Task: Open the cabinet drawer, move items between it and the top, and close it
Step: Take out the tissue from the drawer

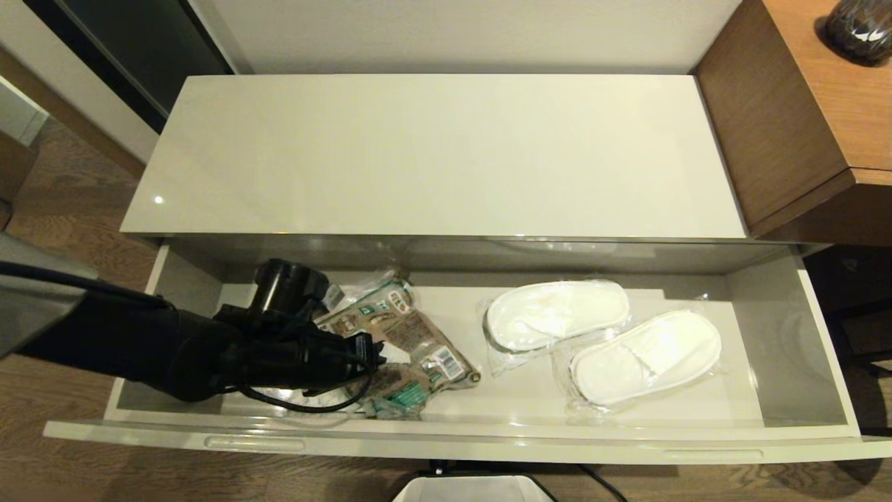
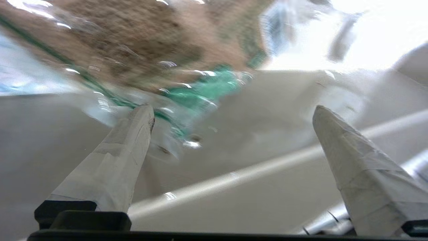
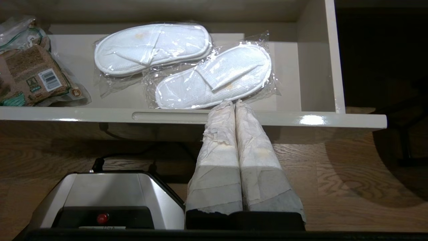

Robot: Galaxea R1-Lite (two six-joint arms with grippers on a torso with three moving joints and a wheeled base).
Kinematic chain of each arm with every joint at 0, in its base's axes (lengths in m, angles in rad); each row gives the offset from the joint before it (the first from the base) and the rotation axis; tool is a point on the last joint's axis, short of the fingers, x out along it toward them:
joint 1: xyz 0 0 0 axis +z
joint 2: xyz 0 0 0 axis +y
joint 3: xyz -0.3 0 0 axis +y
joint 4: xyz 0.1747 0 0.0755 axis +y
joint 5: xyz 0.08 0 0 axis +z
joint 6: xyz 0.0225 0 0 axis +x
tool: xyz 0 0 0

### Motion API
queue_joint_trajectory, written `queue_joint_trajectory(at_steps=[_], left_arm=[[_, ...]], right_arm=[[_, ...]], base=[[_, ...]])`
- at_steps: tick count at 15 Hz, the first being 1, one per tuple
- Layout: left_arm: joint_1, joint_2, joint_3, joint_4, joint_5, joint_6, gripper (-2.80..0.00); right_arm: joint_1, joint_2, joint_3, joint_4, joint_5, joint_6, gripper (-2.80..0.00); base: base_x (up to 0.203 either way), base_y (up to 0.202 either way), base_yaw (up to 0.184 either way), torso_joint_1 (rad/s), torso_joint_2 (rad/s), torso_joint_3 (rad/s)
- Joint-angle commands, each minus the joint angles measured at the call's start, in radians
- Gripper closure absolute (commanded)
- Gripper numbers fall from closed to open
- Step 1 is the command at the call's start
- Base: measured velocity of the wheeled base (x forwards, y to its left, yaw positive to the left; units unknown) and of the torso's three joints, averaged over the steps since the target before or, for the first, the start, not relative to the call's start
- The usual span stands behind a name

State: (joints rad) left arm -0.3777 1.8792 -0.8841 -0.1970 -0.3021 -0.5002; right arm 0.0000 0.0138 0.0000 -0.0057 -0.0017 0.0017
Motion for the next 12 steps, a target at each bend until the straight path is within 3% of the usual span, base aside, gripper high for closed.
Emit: queue_joint_trajectory(at_steps=[1, 6, 10, 12], left_arm=[[0.000, -0.034, -0.005, -0.004, -0.008, -0.003, -2.80], [0.000, 0.041, -0.170, -0.004, -0.010, -0.003, -2.80], [0.035, 0.017, -0.067, -0.020, 0.002, -0.006, -2.80], [0.055, 0.053, -0.064, -0.106, 0.004, -0.031, -2.80]], right_arm=[[0.000, 0.002, 0.002, 0.000, 0.000, 0.000, 0.00], [0.000, 0.002, 0.002, 0.000, 0.000, 0.000, 0.00], [0.000, 0.002, 0.002, 0.000, 0.000, 0.000, 0.00], [0.000, 0.002, 0.002, 0.000, 0.000, 0.000, 0.00]], base=[[0.000, 0.000, 0.000, 0.000, 0.00, 0.000], [0.000, 0.000, 0.000, 0.000, 0.00, 0.000], [0.000, 0.000, 0.000, 0.000, 0.00, 0.000], [0.000, 0.000, 0.000, 0.000, 0.00, 0.000]])
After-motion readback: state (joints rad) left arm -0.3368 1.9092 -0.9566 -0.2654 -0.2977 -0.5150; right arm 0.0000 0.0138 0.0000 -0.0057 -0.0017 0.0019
